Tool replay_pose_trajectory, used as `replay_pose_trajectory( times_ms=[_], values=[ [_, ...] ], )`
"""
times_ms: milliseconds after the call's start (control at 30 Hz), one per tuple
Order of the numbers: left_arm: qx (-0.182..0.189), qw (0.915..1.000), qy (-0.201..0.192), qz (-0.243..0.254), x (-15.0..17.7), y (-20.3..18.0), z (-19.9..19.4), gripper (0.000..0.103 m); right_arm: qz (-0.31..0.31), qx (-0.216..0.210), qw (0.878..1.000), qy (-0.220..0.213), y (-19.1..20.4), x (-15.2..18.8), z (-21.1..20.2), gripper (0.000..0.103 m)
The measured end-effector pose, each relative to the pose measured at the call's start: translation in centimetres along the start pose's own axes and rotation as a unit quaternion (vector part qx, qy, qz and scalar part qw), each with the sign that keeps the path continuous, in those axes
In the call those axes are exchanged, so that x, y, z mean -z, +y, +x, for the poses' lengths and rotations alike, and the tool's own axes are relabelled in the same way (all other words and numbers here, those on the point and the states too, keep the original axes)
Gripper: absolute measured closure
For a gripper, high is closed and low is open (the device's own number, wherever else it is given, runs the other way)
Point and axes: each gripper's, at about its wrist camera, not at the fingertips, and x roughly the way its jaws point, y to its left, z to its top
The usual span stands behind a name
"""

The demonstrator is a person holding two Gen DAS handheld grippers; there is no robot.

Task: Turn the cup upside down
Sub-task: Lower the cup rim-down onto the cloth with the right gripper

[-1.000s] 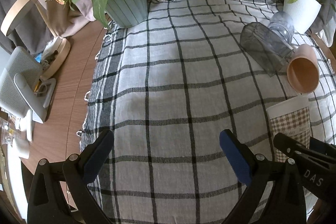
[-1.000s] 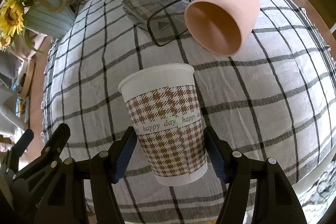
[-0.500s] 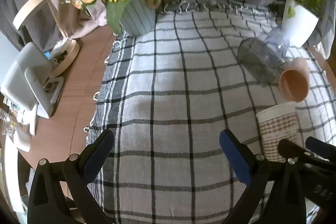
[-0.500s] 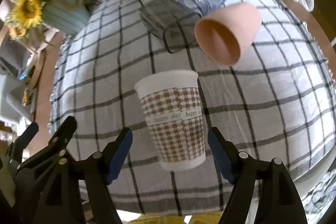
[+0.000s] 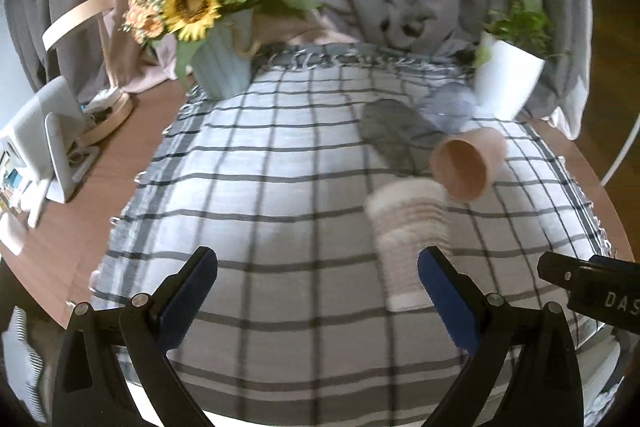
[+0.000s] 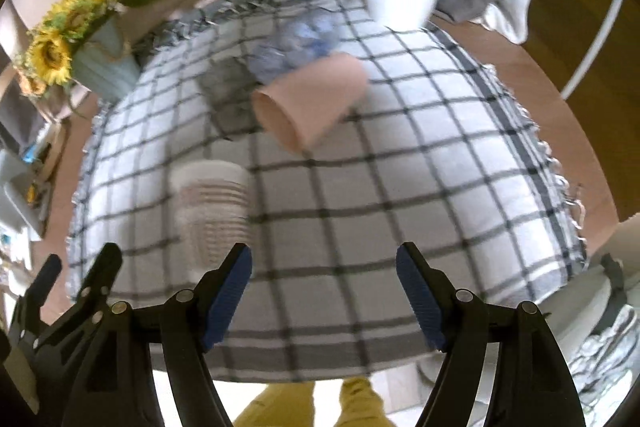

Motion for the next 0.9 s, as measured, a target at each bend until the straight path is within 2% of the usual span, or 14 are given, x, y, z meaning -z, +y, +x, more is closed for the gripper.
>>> replay_pose_trajectory(
  times_ms=[267,467,633,767,800,833,867,900],
  values=[
    [-0.019,0.9986,-0.040,0.027,3.9,-5.2,2.3,0.001,-0.006,0.045,0.999,0.007,-5.0,1.7,1.3,0.029],
    [-0.020,0.9989,-0.033,0.027,5.6,-7.0,4.4,0.006,-0.004,0.050,0.999,0.015,-6.6,2.1,3.0,0.029],
    [-0.027,0.9989,-0.035,0.020,5.9,-7.6,5.4,0.022,-0.002,0.048,0.999,0.021,-7.4,2.6,3.9,0.029],
    [-0.039,0.9982,-0.043,0.016,5.9,-7.6,5.6,0.030,0.004,0.048,0.999,0.027,-8.0,2.9,4.2,0.029],
    [-0.038,0.9983,-0.042,0.017,5.9,-7.7,5.7,0.036,0.004,0.048,0.998,0.028,-8.1,3.0,4.3,0.029],
    [-0.036,0.9983,-0.041,0.018,5.9,-7.7,5.7,0.046,0.005,0.048,0.998,0.030,-8.1,3.0,4.4,0.029],
    [-0.032,0.9985,-0.041,0.020,6.0,-7.8,5.7,0.050,0.006,0.048,0.998,0.030,-8.2,3.1,4.5,0.029],
    [-0.031,0.9984,-0.040,0.023,6.0,-7.9,5.7,0.050,0.007,0.047,0.998,0.030,-8.2,3.1,4.5,0.029]
  ],
)
